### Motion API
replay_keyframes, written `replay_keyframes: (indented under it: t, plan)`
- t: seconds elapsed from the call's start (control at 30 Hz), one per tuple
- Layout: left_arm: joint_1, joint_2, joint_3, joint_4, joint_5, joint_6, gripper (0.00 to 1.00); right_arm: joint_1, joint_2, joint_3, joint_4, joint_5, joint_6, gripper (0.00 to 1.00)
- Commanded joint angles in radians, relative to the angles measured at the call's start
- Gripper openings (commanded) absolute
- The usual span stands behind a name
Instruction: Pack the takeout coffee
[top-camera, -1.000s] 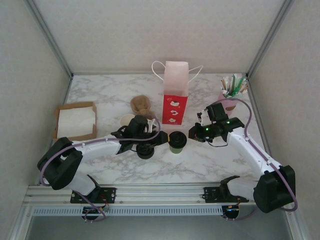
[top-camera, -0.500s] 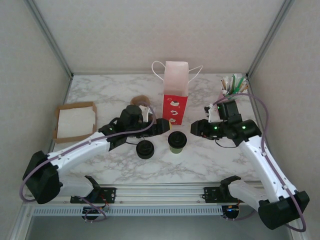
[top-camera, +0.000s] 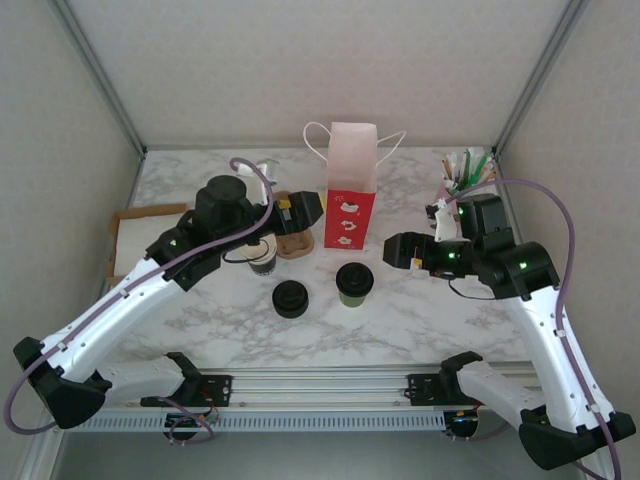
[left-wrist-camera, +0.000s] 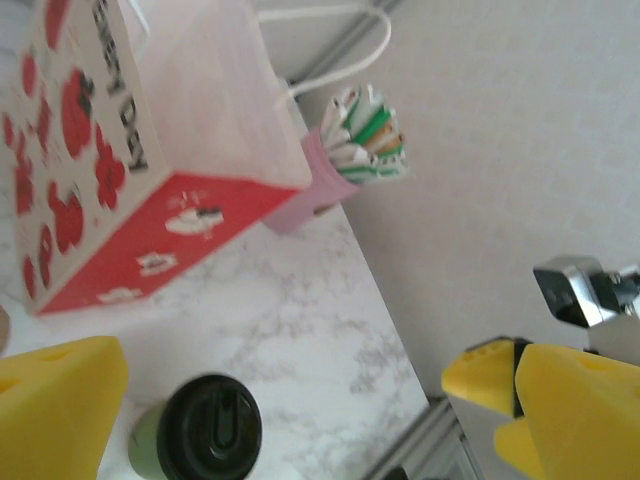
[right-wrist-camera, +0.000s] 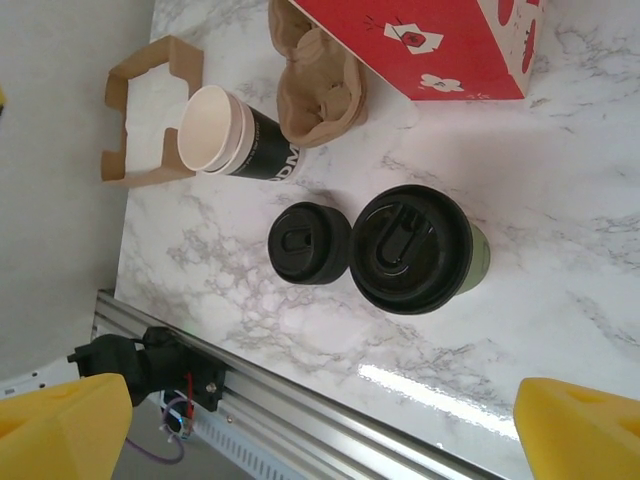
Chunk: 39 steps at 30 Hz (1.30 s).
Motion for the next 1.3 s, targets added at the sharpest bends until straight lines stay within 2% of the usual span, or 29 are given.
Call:
replay_keyframes:
  t: [0.0,0.2,0.37,0.5,0.6,0.7,0.8,0.9,1.07,1.27]
  plan:
    - [0.006,0.032,0.018,0.011,-0.131,0.030,1.00,0.006,0.023,0.046,-0.026,0.022,-0.023,0.99]
    - [0.011,0.143,0.111,-0.053,-0.175,-0.041,1.00,0.005,0.081,0.121,-0.113,0.136,-0.010,0.99]
    - [0.011,0.173,0.212,-0.127,-0.216,-0.071,1.00,0.005,0.110,0.135,-0.141,0.137,-0.002,0.99]
    - [0.011,0.083,0.055,-0.068,-0.208,-0.092,1.00,0.005,0.042,0.012,-0.067,0.149,0.019,0.99]
    - [0.010,0.015,-0.085,-0.003,-0.108,-0.093,1.00,0.006,-0.053,-0.103,0.013,0.162,0.029,0.99]
    - [0.005,-0.018,-0.150,-0.028,-0.049,-0.121,1.00,0.005,-0.154,-0.183,0.045,0.216,0.031,0.99]
    - [-0.025,-0.032,-0.147,-0.089,-0.013,-0.120,1.00,0.005,-0.202,-0.192,0.024,0.259,0.061,0.99]
    - [-0.054,-0.067,-0.152,-0.121,-0.059,-0.120,1.00,0.006,-0.215,-0.171,-0.008,0.261,0.096,0.99]
    - [-0.055,-0.108,-0.111,-0.214,-0.152,-0.056,1.00,0.005,-0.229,-0.155,-0.021,0.229,0.105,0.99]
    - [-0.017,-0.092,-0.041,-0.312,-0.213,0.026,1.00,0.006,-0.176,-0.138,-0.007,0.145,0.095,0.99]
